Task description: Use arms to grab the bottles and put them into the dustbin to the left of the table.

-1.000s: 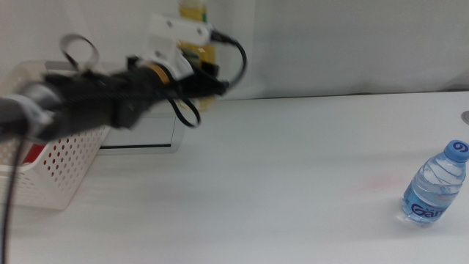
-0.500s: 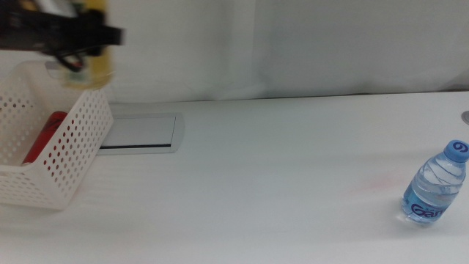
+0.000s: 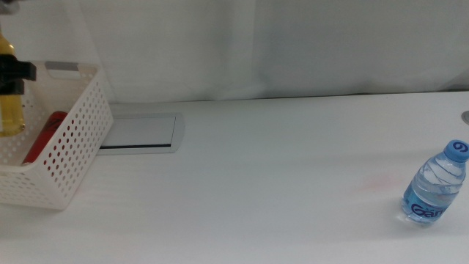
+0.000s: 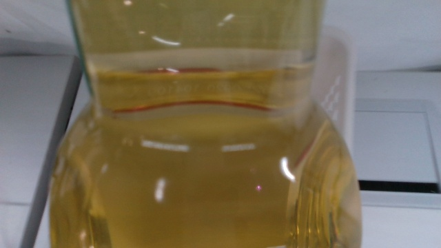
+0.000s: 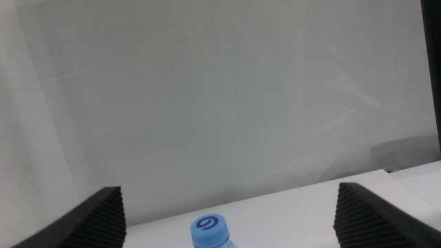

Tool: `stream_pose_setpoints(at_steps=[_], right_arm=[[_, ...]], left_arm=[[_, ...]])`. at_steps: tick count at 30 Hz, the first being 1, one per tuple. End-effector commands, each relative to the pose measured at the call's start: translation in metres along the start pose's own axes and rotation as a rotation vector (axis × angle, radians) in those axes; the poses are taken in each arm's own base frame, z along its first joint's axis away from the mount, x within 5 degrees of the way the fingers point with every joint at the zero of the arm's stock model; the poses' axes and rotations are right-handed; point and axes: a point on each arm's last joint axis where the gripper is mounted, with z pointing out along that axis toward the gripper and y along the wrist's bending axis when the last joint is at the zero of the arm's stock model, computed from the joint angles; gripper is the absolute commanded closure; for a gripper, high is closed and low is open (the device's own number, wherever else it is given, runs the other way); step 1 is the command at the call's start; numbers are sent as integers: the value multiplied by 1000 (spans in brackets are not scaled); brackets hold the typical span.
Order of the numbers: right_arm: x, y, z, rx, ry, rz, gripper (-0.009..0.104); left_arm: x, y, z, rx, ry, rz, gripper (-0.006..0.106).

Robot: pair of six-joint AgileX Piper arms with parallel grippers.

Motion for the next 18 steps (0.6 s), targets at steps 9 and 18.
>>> stream_pose_setpoints(at_steps=[9, 18], right_arm=[[0, 0, -2, -2, -28, 0, 13], [0, 0, -2, -2, -28, 0, 13]], left_arm=[[-3, -3, 71, 13, 19, 13, 103], [10, -7, 110, 26, 104, 0, 103]])
